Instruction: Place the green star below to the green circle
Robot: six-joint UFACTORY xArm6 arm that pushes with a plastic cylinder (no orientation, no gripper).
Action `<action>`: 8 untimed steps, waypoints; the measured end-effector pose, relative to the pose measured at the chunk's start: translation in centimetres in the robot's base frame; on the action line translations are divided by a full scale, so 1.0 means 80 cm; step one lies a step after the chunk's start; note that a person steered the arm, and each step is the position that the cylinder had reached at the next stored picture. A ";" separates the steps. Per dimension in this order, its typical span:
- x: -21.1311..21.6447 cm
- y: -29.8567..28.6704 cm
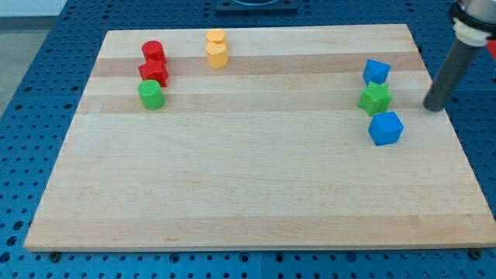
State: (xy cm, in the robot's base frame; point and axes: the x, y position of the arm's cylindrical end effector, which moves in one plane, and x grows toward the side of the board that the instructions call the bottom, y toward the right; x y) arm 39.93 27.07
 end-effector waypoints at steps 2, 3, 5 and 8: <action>-0.008 -0.072; -0.009 -0.108; -0.009 -0.188; -0.004 -0.329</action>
State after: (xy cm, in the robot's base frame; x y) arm 39.64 0.79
